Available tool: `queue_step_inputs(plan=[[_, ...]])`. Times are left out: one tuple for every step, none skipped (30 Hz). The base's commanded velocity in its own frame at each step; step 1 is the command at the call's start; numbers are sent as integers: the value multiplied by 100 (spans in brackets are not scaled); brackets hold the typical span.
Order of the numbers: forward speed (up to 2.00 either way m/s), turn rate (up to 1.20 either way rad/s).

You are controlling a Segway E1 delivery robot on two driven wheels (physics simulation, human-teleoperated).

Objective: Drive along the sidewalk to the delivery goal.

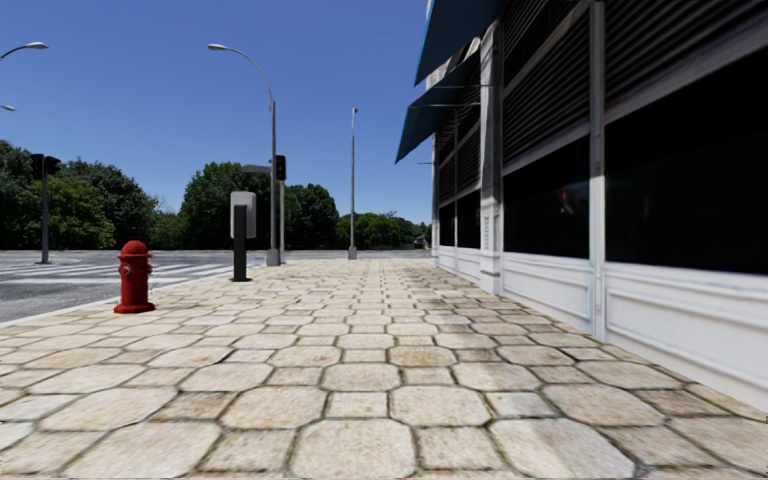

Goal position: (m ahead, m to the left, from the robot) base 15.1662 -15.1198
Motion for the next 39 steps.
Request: queue_step_inputs(plan=[[200,0],[200,0],[200,0],[200,0],[200,0],[200,0],[200,0],[200,0],[200,0],[200,0],[200,0],[200,0],[200,0],[200,0],[200,0],[200,0],[200,0],[200,0],[200,0],[200,0],[200,0],[200,0],[200,0],[200,0],[200,0],[200,0],[200,0],[200,0],[200,0],[200,0],[200,0],[200,0],[200,0],[200,0],[200,0],[200,0],[200,0],[200,0],[200,0]])
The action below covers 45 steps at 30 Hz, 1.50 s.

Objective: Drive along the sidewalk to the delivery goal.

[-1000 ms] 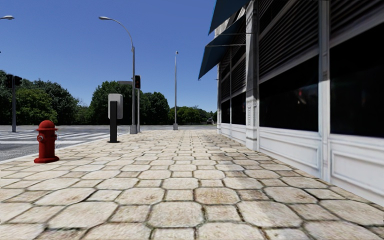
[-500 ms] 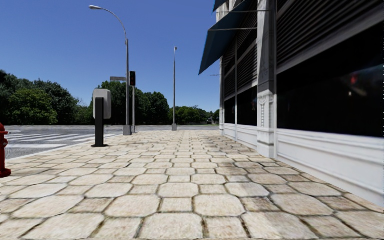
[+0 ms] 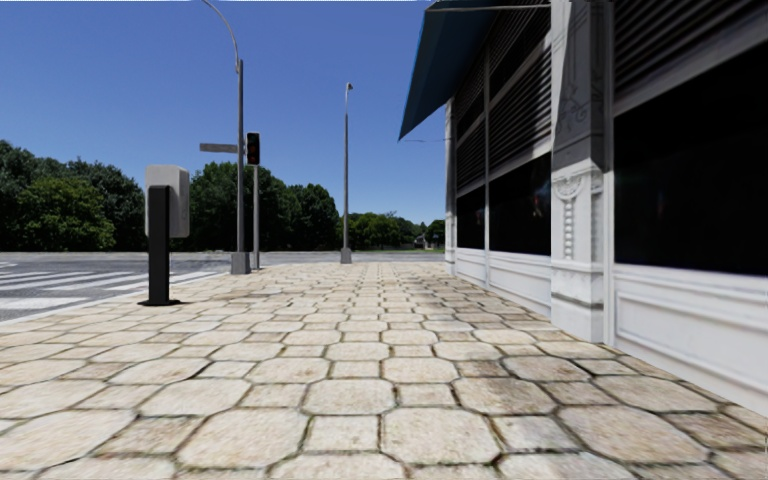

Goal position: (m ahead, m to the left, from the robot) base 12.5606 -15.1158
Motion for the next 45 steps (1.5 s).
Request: queue_step_inputs(plan=[[200,0],[200,0],[200,0],[200,0],[200,0],[200,0],[200,0],[200,0],[200,0],[200,0],[200,0],[200,0],[200,0],[200,0],[200,0],[200,0],[200,0],[200,0],[200,0],[200,0],[200,0],[200,0],[200,0],[200,0],[200,0],[200,0],[200,0],[200,0],[200,0],[200,0],[200,0],[200,0],[200,0],[200,0],[200,0],[200,0],[200,0],[200,0],[200,0],[200,0],[200,0],[200,0],[200,0],[200,0],[200,0]])
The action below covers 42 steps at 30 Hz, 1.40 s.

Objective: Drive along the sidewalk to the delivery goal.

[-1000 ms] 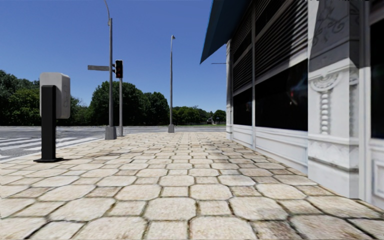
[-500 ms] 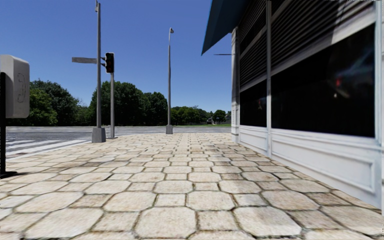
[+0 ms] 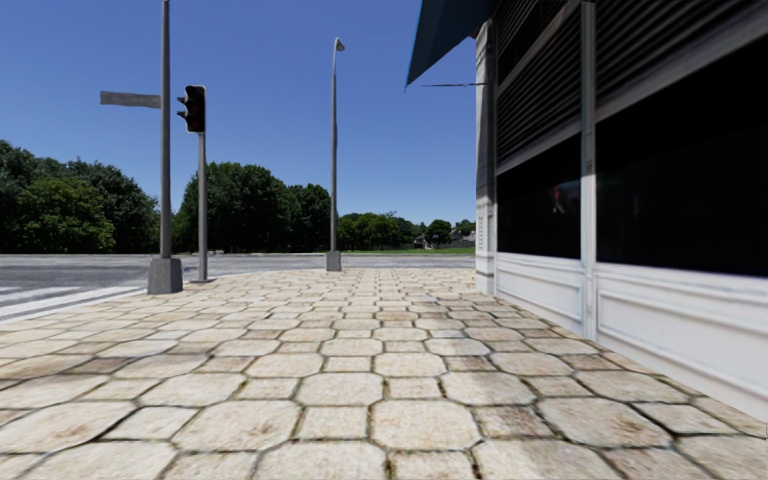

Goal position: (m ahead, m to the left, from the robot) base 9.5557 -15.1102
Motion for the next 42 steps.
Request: queue_step_inputs(plan=[[200,0],[200,0],[200,0],[200,0],[200,0],[200,0],[200,0],[200,0],[200,0],[200,0],[200,0],[200,0],[200,0],[200,0],[200,0],[200,0],[200,0],[200,0],[200,0],[200,0],[200,0],[200,0],[200,0],[200,0],[200,0],[200,0],[200,0],[200,0],[200,0],[200,0],[200,0],[200,0],[200,0],[200,0],[200,0],[200,0],[200,0],[200,0],[200,0],[200,0],[200,0],[200,0]])
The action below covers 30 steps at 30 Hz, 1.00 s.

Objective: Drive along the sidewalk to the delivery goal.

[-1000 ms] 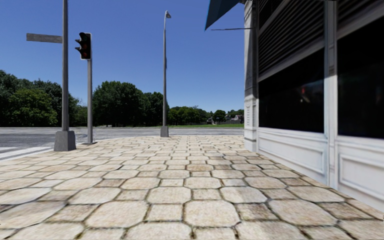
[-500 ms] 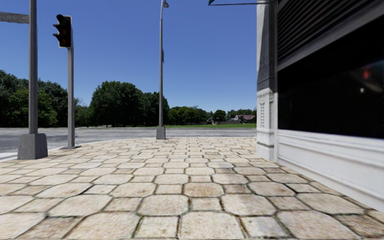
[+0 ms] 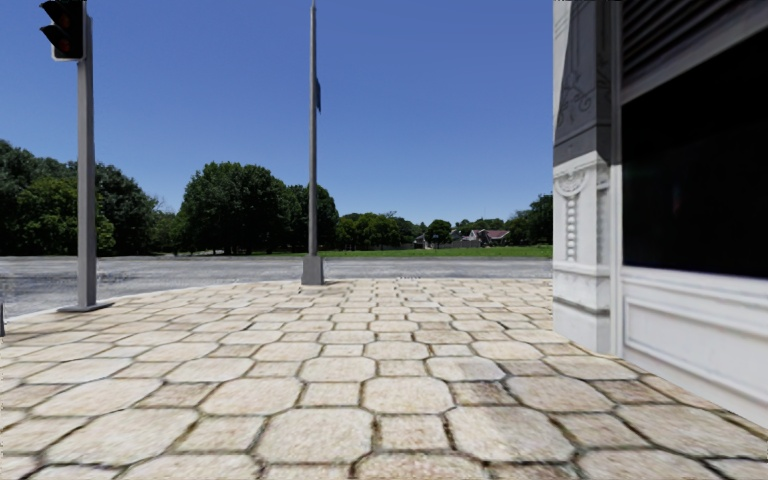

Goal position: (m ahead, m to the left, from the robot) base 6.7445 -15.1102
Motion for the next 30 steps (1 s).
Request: queue_step_inputs(plan=[[200,0],[200,0],[200,0],[200,0],[200,0],[200,0],[200,0],[200,0],[200,0],[200,0],[200,0],[200,0],[200,0],[200,0],[200,0],[200,0],[200,0],[200,0],[200,0],[200,0],[200,0],[200,0],[200,-22],[200,-39],[200,-39],[200,-55],[200,-64],[200,-67],[200,-67],[200,-67]])
